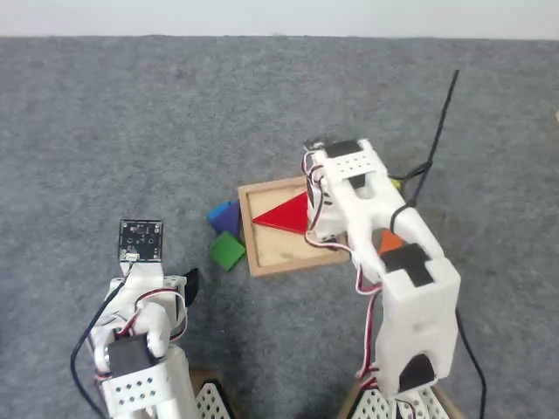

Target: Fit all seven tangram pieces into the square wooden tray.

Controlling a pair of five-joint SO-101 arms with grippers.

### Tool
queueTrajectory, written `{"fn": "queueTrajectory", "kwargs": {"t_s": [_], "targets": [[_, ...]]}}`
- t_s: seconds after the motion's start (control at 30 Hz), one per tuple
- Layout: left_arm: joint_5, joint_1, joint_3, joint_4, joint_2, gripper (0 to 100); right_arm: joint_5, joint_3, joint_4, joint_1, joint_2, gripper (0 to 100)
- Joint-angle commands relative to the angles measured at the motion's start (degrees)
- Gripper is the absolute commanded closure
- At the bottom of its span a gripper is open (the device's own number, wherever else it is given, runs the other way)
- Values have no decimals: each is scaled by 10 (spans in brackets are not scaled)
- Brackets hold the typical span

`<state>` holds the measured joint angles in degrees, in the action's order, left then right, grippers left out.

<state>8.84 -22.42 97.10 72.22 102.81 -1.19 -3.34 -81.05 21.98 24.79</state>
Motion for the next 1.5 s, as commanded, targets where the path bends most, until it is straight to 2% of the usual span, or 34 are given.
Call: {"fn": "queueTrajectory", "kwargs": {"t_s": [0.0, 0.17, 0.37, 0.53, 0.67, 0.77, 0.93, 1.17, 1.47], "targets": [[-3, 0, -7, 2, 12, 702, 5, -9, -13, -2, -87, 914], [-3, 0, -7, 2, 12, 702, -6, 4, -13, -36, -159, 809], [-3, 0, -7, 2, 12, 702, -139, 94, 29, -68, -160, 697], [-3, 0, -7, 2, 12, 702, -153, 193, 53, -91, -52, 696], [-3, 0, -7, 2, 12, 702, -89, 292, 54, -83, 61, 694], [-3, 0, -7, 2, 12, 702, -86, 371, 51, -82, 137, 693], [-3, 0, -7, 2, 12, 702, -143, 489, 3, -89, 244, 693], [-3, 0, -7, 2, 12, 702, -142, 630, -95, -139, 346, 695], [-3, 0, -7, 2, 12, 702, -144, 769, -180, -196, 400, 693]]}}
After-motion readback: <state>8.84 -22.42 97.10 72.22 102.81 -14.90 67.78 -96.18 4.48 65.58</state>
